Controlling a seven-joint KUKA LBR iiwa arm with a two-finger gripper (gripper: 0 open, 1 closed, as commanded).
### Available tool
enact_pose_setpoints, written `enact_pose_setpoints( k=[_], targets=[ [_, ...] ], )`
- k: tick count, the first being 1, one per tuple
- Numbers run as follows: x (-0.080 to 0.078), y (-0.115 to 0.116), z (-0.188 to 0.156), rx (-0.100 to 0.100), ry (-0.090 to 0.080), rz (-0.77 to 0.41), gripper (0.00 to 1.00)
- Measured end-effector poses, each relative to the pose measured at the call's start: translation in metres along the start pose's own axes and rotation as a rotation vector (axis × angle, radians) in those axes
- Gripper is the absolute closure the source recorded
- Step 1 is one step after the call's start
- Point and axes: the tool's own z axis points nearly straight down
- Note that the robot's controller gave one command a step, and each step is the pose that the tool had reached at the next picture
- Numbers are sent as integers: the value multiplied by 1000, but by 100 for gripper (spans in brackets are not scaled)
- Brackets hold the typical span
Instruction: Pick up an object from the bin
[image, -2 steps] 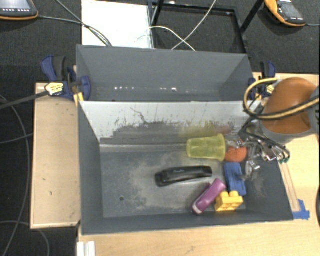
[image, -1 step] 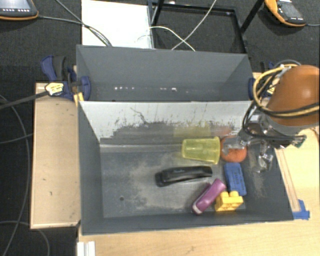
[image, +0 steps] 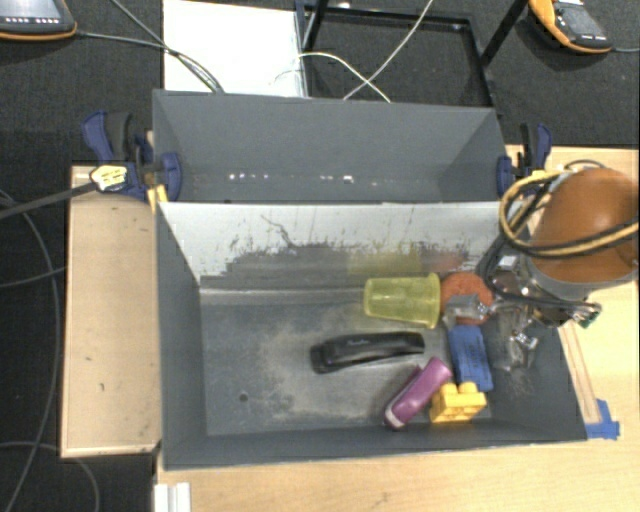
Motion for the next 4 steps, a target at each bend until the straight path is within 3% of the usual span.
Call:
enact_pose_setpoints(
  k=[1, 2, 4],
  targets=[
    [-17, -2, 28, 4, -14, -613, 0],
    [-4, 12, 25, 12, -21, -383, 100],
    [-4, 12, 25, 12, -21, -384, 100]
  ],
)
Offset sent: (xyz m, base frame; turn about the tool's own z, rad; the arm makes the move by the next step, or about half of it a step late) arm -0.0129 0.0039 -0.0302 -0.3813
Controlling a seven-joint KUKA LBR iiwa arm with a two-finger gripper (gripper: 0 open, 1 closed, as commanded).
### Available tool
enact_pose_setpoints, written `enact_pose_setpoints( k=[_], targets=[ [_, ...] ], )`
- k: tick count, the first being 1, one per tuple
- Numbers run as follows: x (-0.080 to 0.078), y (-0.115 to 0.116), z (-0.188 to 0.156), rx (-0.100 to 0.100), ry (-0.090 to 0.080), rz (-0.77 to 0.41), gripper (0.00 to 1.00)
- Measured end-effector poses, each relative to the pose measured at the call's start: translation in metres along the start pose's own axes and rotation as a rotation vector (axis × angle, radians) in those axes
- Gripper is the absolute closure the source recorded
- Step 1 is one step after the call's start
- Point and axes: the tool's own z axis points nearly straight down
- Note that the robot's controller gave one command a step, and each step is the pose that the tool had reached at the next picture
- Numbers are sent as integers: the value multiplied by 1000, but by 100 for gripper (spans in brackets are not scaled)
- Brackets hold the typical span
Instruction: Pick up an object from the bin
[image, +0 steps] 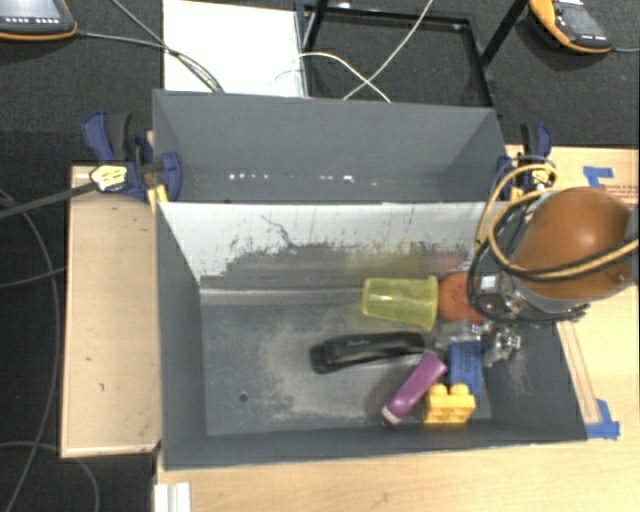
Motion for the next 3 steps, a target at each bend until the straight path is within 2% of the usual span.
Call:
enact_pose_setpoints(
  k=[3],
  targets=[
    [-1, 0, -22, 0, -3, 2, 100]
  ],
)
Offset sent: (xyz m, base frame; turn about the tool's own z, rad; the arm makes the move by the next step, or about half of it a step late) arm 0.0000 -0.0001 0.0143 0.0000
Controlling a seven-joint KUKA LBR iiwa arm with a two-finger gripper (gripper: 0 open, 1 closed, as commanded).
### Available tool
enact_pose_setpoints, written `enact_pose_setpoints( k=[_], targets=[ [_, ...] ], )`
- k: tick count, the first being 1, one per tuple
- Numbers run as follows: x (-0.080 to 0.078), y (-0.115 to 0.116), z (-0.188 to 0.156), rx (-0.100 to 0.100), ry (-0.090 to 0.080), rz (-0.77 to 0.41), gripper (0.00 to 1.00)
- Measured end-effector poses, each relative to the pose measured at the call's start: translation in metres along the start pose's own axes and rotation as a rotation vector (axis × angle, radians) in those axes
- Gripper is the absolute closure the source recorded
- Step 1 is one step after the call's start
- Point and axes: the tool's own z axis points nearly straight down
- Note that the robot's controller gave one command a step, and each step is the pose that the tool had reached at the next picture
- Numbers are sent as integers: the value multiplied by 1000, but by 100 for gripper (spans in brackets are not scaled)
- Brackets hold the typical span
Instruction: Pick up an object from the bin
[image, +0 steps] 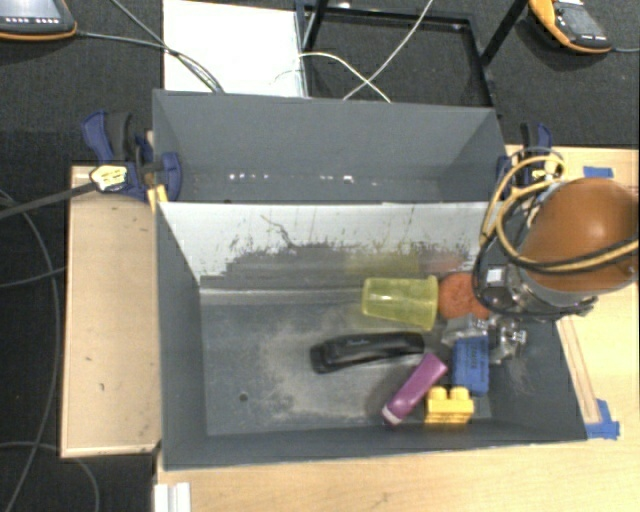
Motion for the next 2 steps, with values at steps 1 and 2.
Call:
enact_pose_setpoints(
  k=[1, 2],
  targets=[
    [0, 0, -12, -1, 1, 0, 100],
    [0, 0, -23, -3, 1, 1, 100]
  ],
)
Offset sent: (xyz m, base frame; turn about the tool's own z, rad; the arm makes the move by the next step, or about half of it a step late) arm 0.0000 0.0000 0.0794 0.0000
